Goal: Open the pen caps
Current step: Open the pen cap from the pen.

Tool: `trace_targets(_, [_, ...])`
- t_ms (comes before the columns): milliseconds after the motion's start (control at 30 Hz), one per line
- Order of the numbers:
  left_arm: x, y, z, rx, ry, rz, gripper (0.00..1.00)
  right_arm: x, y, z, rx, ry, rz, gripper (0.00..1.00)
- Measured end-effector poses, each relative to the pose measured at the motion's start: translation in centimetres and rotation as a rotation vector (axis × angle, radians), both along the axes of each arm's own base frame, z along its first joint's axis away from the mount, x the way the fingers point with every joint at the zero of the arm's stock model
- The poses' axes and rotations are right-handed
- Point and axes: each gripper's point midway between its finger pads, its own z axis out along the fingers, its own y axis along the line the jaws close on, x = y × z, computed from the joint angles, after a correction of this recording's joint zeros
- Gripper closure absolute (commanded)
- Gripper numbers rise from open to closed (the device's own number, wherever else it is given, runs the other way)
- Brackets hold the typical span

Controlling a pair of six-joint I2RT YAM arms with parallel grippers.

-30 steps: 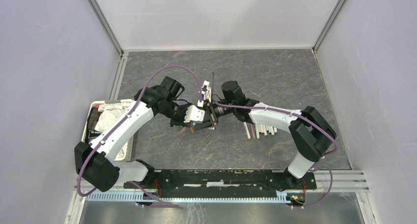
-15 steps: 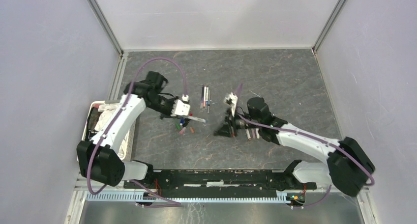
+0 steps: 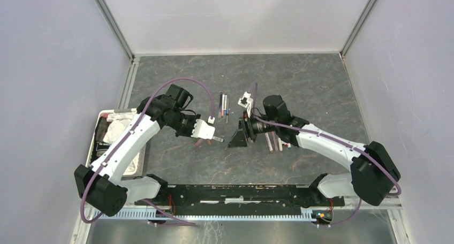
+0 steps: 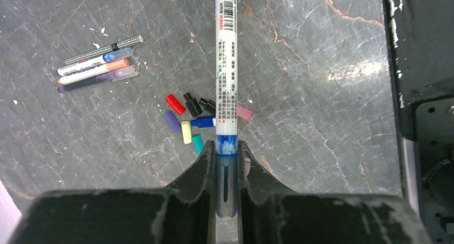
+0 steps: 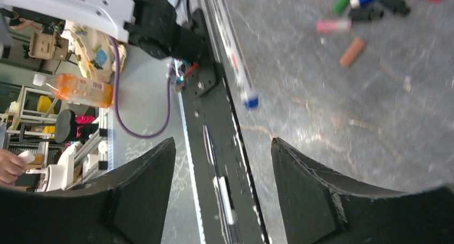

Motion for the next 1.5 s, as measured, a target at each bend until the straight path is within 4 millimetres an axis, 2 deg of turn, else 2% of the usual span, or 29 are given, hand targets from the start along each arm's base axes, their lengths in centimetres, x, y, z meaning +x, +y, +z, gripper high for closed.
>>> trace_targets(67, [-0.5, -0.2, 0.2, -0.009, 0.027, 0.010, 0.98, 0.9, 1.0, 1.7, 0.053, -0.029, 0.007, 0.25])
trace_targets(133, [-0.9, -0.6, 0.5, -0.024, 0.039, 0.001, 0.98, 1.4, 1.8, 2.2, 0.086, -0.018, 0.015, 0.24])
trace_targets(267, [-1.8, -1.4, 0.7, -0.041, 0.066, -0.019, 0.98, 1.5, 3.4, 1.3, 0.103, 0.057, 0.037, 0.25])
trace_targets(367, [-2.2, -1.8, 0.7, -0.045, 0.085, -0.015, 0.98, 1.1, 5.2, 1.0, 0.102, 0.099, 0.077, 0.29])
trace_targets(500, [-2.3, -2.0, 0.4, -0.044, 0.112, -0.002, 0.98, 0.6, 7.2, 2.3, 0.146, 0.099, 0.126, 0.41])
trace_targets(600, [-2.3, -2.1, 0.4, -0.047, 0.121, 0.008, 0.98, 0.3, 8.0, 2.8, 0.177, 0.109, 0.143, 0.48])
trace_targets(700, [-2.3, -2.2, 0.4, -0.053, 0.125, 0.013, 0.98, 0.1, 8.6, 2.5, 0.187, 0.137, 0.153, 0.58])
trace_targets(867, [-2.3, -2.3, 0.4, -0.057, 0.123, 0.012, 0.98, 0.1, 8.9, 1.9, 0.183, 0.178, 0.154, 0.70])
trace_targets(933, [-2.3, -2.2, 0.4, -0.057, 0.124, 0.012, 0.98, 0.1, 9.0, 1.7, 0.182, 0.186, 0.152, 0.80])
trace_targets(967, [-2.3, -2.2, 0.4, -0.058, 0.125, 0.012, 0.98, 0.1, 9.0, 1.6, 0.181, 0.190, 0.152, 0.89])
trace_targets(1000, [-2.4, -2.2, 0.4, -0.057, 0.125, 0.012, 0.96, 0.1, 9.0, 1.5, 0.180, 0.194, 0.152, 0.98])
trace_targets(1033, [-2.4, -2.2, 0.4, -0.057, 0.127, 0.011, 0.85, 0.0, 9.0, 1.6, 0.184, 0.195, 0.163, 1.00])
trace_targets(1067, [-2.6, -2.2, 0.4, -0.058, 0.134, 0.010, 0.73, 0.0, 9.0, 1.7, 0.186, 0.195, 0.170, 1.00])
trace_targets(1133, [-2.6, -2.2, 0.5, -0.058, 0.134, 0.010, 0.58, -0.1, 9.1, 1.7, 0.188, 0.197, 0.179, 1.00])
trace_targets(1167, [-2.6, -2.2, 0.5, -0.058, 0.131, 0.010, 0.52, -0.1, 9.1, 1.7, 0.189, 0.201, 0.178, 1.00])
trace_targets(1233, [-2.4, -2.4, 0.5, -0.064, 0.122, 0.007, 0.49, -0.1, 9.3, 1.8, 0.190, 0.212, 0.179, 1.00])
trace_targets(1333, [-2.2, -2.6, 0.5, -0.069, 0.115, 0.004, 0.51, -0.1, 9.4, 1.9, 0.193, 0.218, 0.178, 1.00])
trace_targets(1500, [-2.3, -2.5, 0.4, -0.065, 0.115, 0.004, 0.70, -0.1, 9.5, 2.1, 0.201, 0.218, 0.179, 1.00])
